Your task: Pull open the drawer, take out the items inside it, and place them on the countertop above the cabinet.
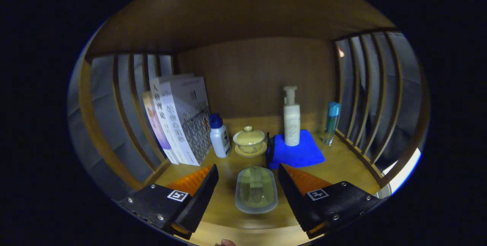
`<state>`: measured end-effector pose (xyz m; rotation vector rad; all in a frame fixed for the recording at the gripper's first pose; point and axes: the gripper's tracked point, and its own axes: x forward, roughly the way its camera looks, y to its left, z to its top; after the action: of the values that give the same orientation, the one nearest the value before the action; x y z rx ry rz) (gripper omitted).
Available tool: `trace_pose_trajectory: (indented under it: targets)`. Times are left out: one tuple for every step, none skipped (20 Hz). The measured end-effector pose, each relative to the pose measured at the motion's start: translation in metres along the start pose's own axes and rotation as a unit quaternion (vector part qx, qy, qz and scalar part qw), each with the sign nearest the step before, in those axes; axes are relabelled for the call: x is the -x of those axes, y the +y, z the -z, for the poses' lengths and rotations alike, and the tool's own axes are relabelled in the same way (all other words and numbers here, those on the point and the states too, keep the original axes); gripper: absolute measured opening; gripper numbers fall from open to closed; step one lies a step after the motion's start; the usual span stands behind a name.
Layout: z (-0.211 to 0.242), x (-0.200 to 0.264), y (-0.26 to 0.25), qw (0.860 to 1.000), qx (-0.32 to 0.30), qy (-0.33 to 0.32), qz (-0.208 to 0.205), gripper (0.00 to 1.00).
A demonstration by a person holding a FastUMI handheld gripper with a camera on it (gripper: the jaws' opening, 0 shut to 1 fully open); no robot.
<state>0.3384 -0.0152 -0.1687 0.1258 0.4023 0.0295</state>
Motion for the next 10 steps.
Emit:
trace_pose_trajectory:
  targets:
    - [-0.009,0.017,0.001,1.000,-0.009,-0.018,-0.001,0.96]
    - [-0.018,0.038,0.004,0.999,-0.018,-0.038,-0.007,0.96]
    - [-0.029,0.058,0.008,0.998,-0.023,-0.061,-0.012,0.96]
    - [-0.038,0.079,0.008,0.996,-0.020,-0.083,-0.012,0.96]
    - [-0.045,0.100,0.008,0.995,-0.010,-0.103,-0.009,0.96]
    - [-0.051,0.123,0.009,0.993,0.002,-0.121,-0.007,0.95]
    - [-0.056,0.145,0.013,0.990,0.013,-0.139,-0.006,0.95]
    - [-0.058,0.167,0.016,0.988,0.021,-0.154,-0.003,0.95]
    - [-0.057,0.186,0.018,0.986,0.024,-0.166,0.000,0.95]
    - [-0.053,0.205,0.024,0.984,0.021,-0.175,-0.003,0.95]
